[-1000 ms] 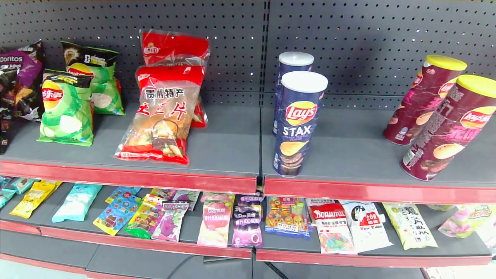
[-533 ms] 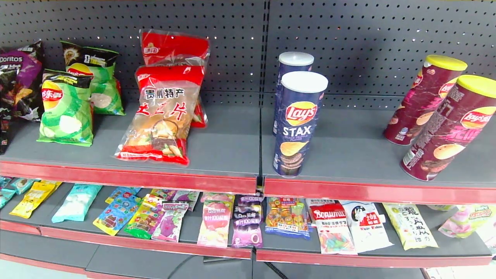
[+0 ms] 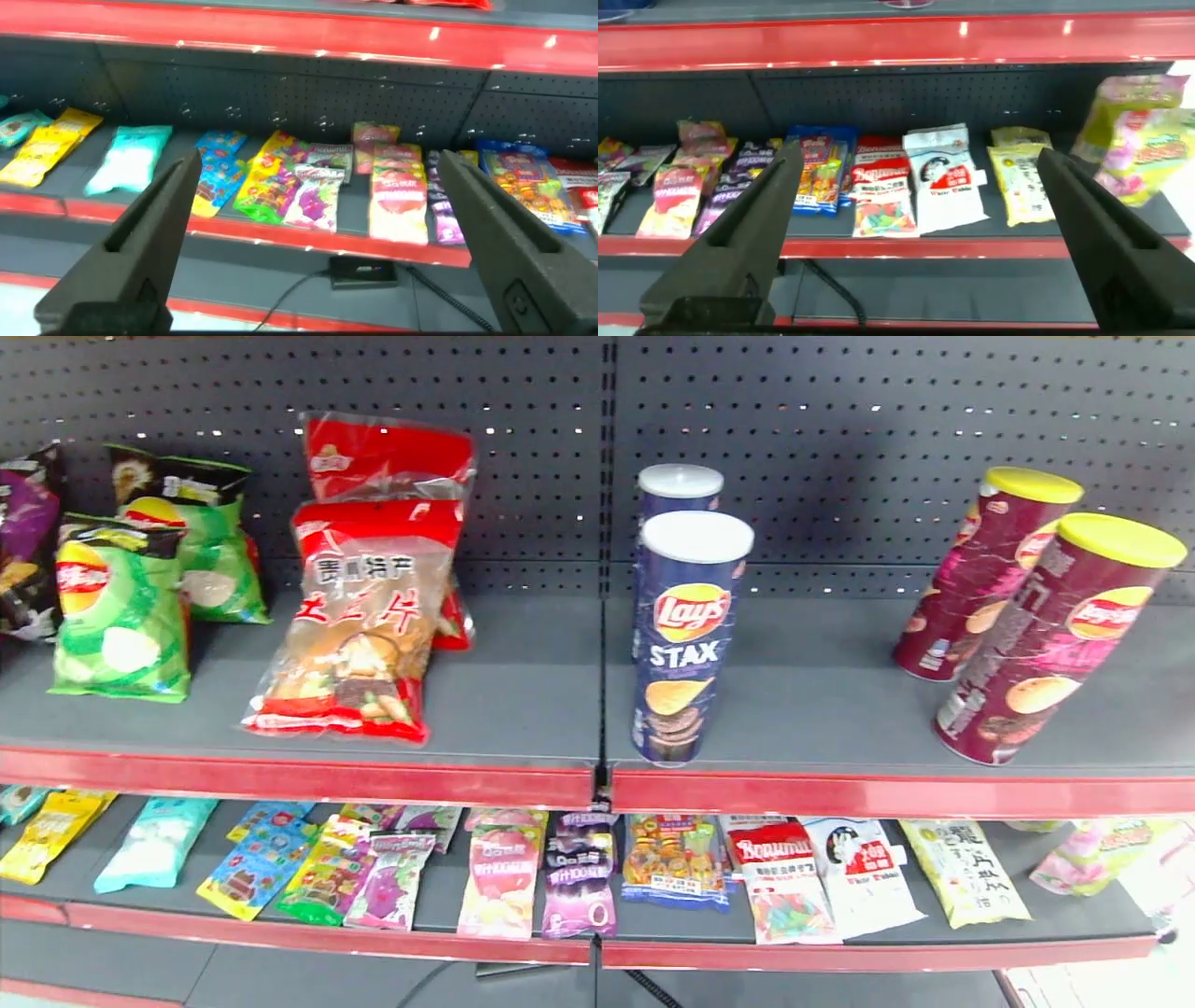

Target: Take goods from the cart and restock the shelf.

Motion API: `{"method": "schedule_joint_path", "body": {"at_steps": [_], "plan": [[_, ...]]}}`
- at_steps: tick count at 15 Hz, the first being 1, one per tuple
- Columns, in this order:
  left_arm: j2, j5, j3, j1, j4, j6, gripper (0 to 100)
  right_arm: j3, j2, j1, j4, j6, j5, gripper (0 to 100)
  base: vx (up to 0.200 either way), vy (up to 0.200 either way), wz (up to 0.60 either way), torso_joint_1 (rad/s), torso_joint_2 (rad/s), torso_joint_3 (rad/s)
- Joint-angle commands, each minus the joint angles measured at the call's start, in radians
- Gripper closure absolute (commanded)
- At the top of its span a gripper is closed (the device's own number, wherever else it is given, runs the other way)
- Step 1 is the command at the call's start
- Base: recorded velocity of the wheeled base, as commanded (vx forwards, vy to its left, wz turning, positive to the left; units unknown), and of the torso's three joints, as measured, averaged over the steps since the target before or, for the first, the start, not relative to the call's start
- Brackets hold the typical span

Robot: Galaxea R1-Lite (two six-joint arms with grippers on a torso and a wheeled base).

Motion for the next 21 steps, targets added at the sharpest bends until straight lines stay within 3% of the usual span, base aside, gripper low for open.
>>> {"method": "schedule_joint_path", "body": {"at_steps": [1, 12, 21], "plan": [[0.0, 0.0, 0.0, 0.001, 0.0, 0.0, 0, 0.0, 0.0, 0.0, 0.001, 0.001, 0.0, 0, 0.0, 0.0, 0.0, 0.0, 0.0, 0.0], [0.0, 0.0, 0.0, 0.001, 0.0, 0.002, 0, 0.0, 0.0, 0.002, 0.001, -0.004, 0.001, 0, 0.0, 0.0, 0.0, 0.0, 0.0, 0.0], [0.0, -0.001, 0.0, 0.001, 0.0, 0.002, 0, 0.0, -0.002, 0.002, 0.001, -0.007, 0.001, 0, 0.0, -0.2, 0.0, 0.002, 0.0, 0.001]]}}
